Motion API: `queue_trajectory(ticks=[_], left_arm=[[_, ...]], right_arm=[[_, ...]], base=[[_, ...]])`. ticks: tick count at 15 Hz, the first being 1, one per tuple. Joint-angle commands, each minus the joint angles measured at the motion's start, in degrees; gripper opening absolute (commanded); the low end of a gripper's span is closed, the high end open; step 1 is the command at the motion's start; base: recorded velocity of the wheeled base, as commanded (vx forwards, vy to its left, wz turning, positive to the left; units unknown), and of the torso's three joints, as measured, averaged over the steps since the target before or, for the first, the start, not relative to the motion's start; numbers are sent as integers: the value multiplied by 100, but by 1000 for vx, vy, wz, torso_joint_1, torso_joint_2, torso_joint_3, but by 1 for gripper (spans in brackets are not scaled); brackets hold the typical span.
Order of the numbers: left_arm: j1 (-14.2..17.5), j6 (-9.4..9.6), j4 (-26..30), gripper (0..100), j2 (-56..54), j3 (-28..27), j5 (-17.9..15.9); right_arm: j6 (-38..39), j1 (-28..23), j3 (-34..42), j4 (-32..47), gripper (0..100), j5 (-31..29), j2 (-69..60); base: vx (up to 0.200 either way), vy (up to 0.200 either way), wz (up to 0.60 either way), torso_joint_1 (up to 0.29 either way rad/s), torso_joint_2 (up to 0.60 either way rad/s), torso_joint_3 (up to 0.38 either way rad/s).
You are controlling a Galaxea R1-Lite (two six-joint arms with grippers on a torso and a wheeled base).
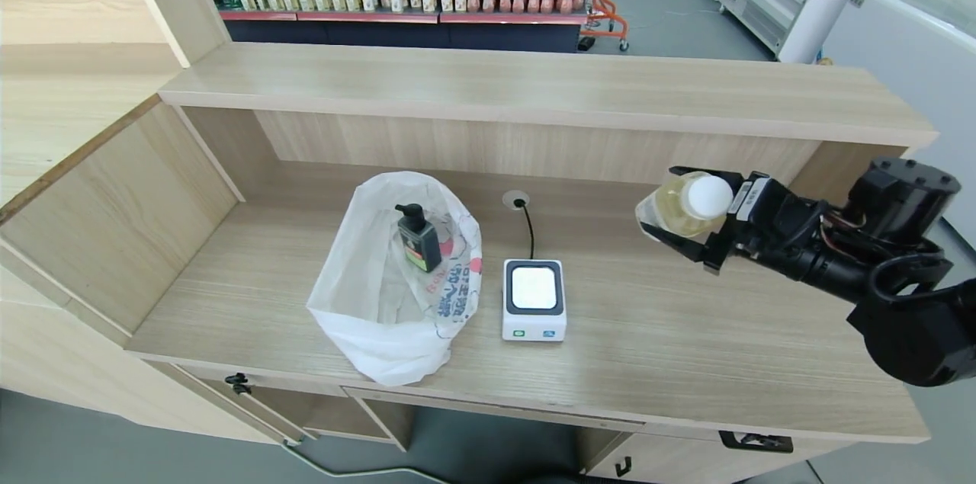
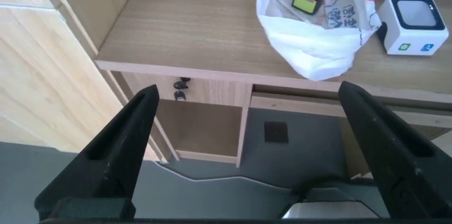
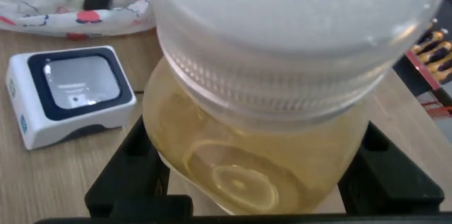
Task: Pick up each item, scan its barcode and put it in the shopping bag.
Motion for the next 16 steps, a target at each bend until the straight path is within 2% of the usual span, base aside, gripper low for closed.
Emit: queue_trajectory(ticks=[1, 6, 9, 16], left_arm=[[1, 4, -2, 100, -2, 0, 1], [1, -5, -2, 100, -2, 0, 1], [1, -5, -2, 100, -2, 0, 1], [1, -5, -2, 100, -2, 0, 1]], right_arm=[[-5, 31, -124, -22, 0, 207, 409], [-207, 136, -203, -57, 0, 602, 778], [-523, 171, -186, -48, 0, 813, 919], [-761, 180, -186, -48, 0, 813, 1121]], base=[[0, 200, 0, 2, 7, 7], [0, 200, 0, 0, 1, 0], [0, 0, 0, 0, 0, 0], [0, 0, 0, 0, 0, 0]])
